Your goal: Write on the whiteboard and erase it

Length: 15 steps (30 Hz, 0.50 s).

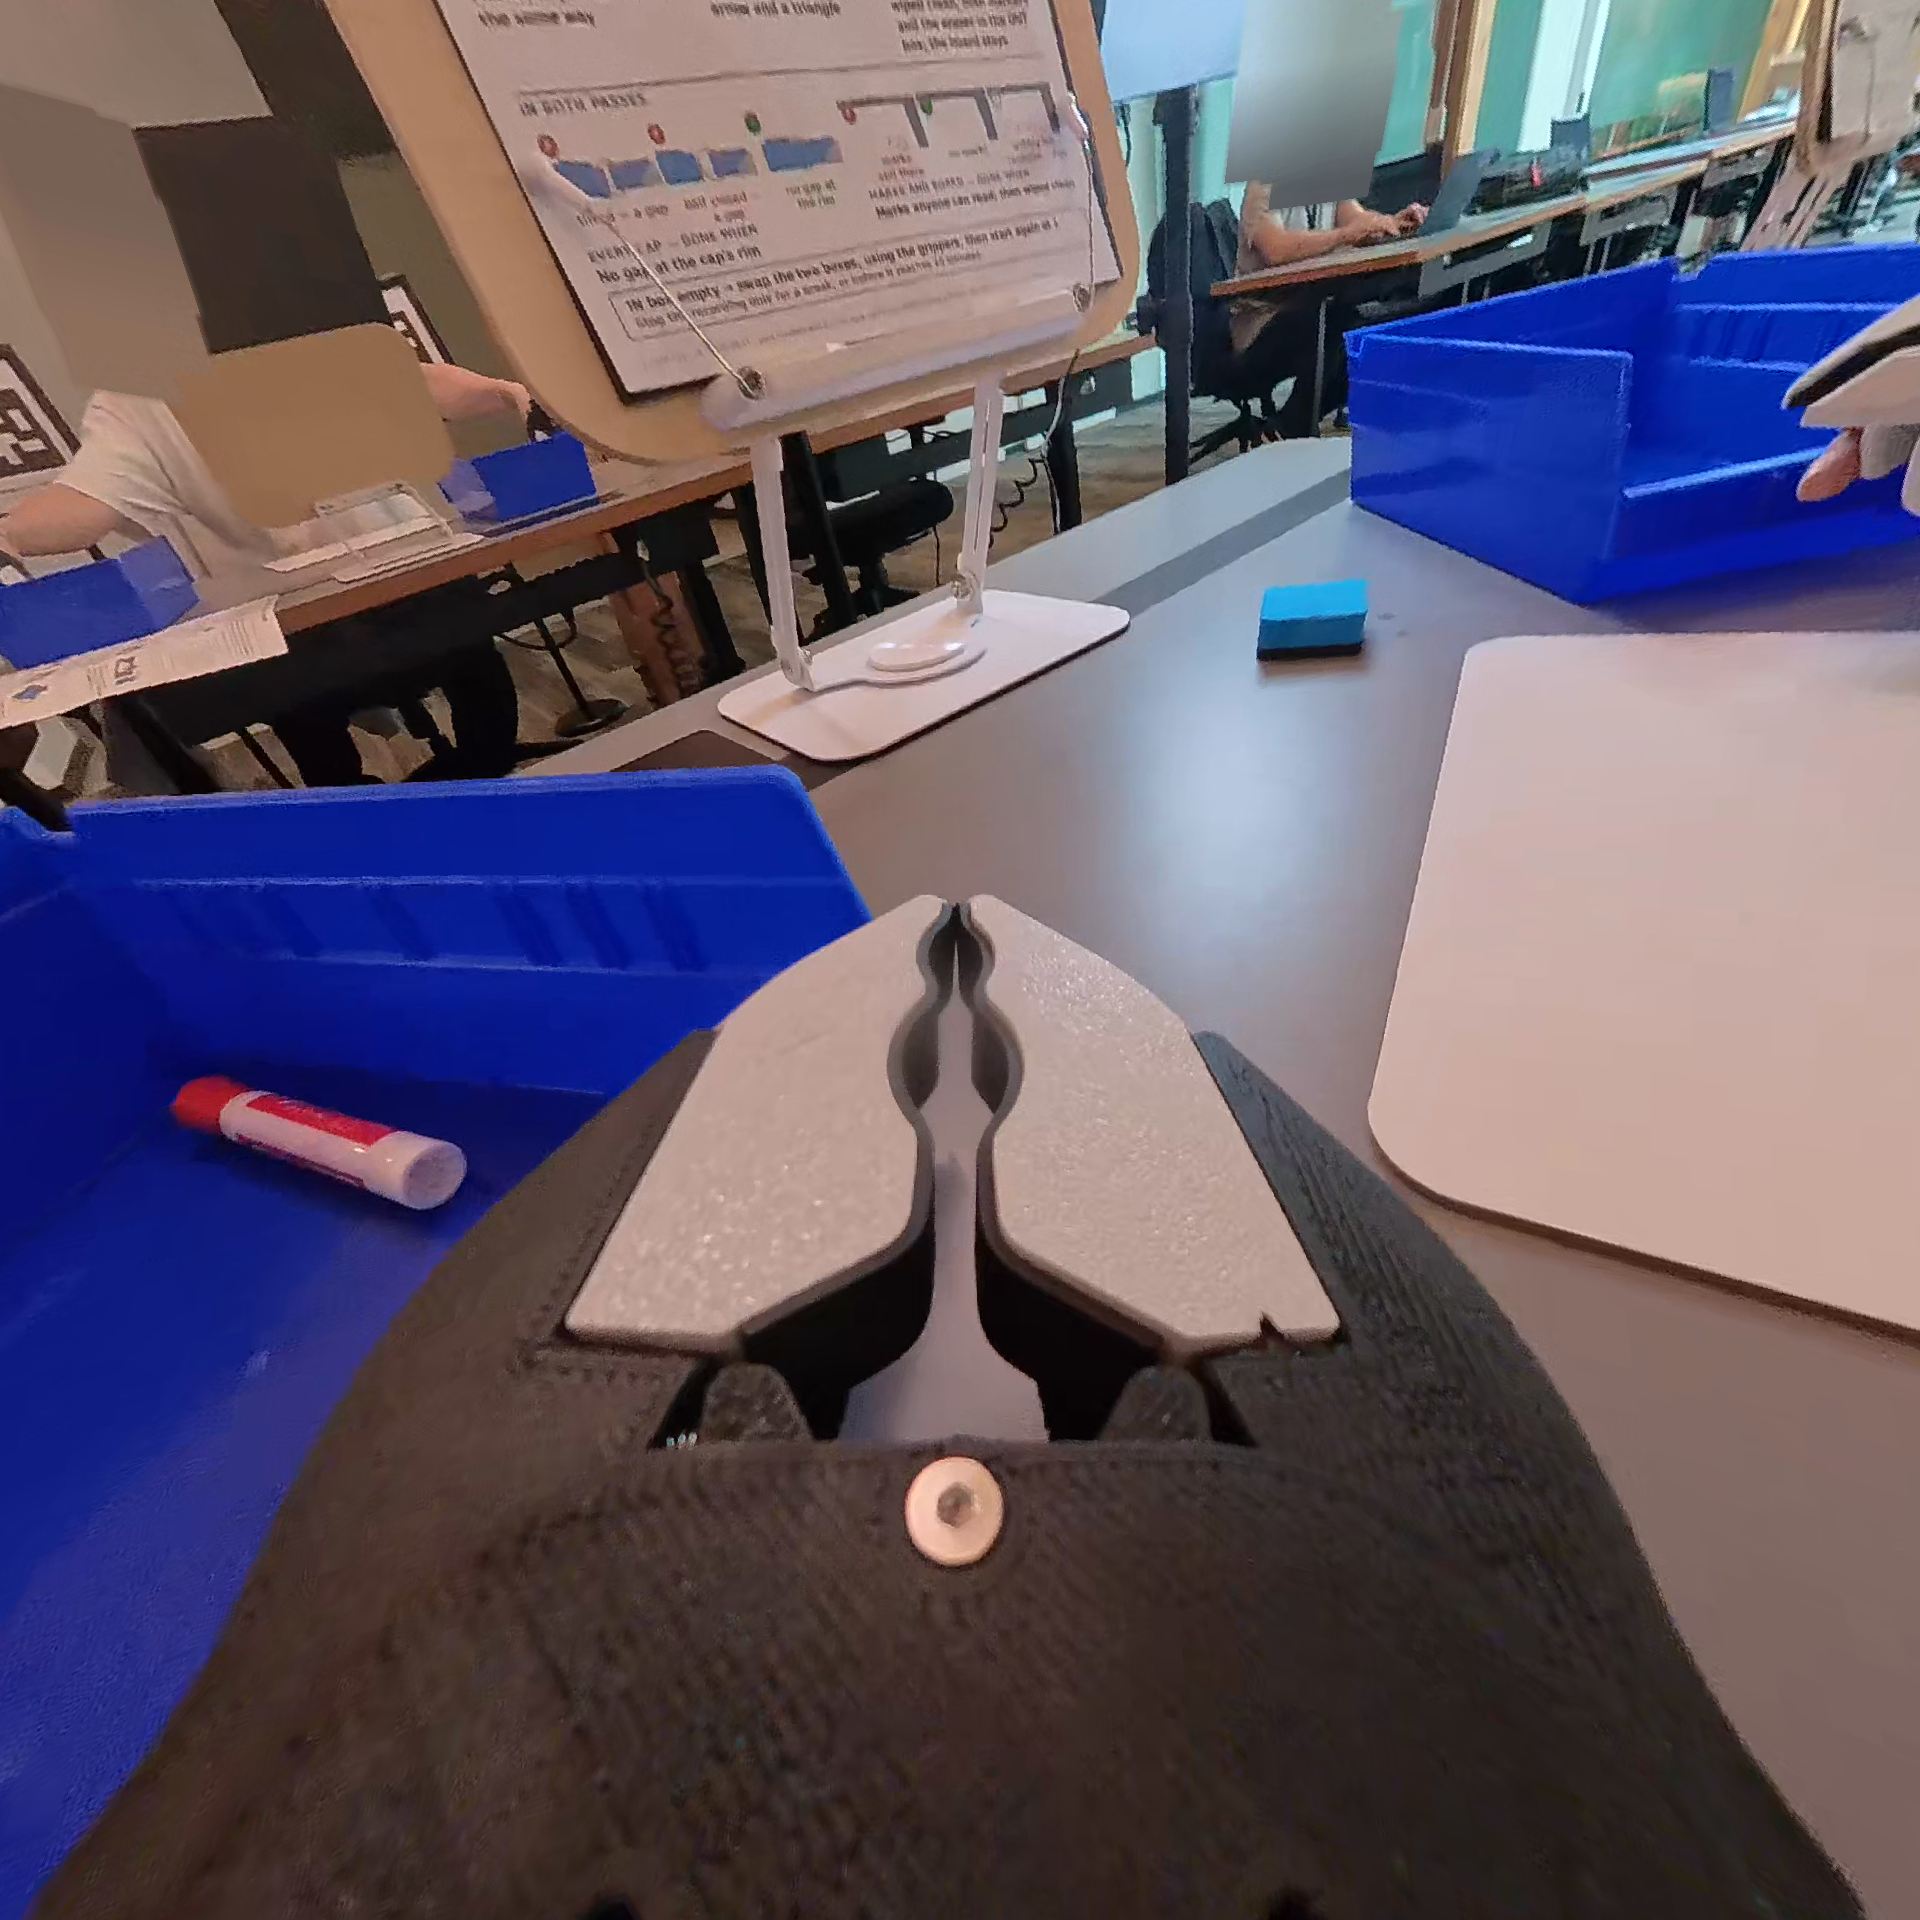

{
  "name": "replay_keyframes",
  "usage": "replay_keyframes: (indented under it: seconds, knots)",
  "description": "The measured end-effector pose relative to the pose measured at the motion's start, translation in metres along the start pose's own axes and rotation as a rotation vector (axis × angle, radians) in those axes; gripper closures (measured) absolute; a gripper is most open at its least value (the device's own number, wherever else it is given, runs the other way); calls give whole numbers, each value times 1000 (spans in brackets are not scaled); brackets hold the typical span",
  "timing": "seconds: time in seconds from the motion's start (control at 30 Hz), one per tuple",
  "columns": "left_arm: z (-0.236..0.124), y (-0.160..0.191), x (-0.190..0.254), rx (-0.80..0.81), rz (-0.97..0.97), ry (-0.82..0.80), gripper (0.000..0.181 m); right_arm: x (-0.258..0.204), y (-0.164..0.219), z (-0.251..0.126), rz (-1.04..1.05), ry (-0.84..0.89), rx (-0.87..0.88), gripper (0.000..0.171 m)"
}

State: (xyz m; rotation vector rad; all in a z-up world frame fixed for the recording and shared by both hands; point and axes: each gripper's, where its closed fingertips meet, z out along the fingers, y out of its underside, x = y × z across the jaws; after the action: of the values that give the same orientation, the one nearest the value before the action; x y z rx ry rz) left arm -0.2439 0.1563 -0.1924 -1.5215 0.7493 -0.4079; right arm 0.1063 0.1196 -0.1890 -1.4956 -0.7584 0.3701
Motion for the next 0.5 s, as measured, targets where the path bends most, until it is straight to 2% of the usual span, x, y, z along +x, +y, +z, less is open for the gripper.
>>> replay_keyframes:
  seconds: [0.23, 0.4, 0.5]
  knots:
    - [2, -1, 4, -5, 19, 5, 181, -8, -3, 0, -16, -7, 5, 156]
    - [-4, -8, -20, -34, 43, -118, 181, 2, -3, -2, -7, 39, 9, 155]
    - [-6, -28, -41, -17, 76, -194, 181, 3, 1, -1, -28, 57, 0, 155]
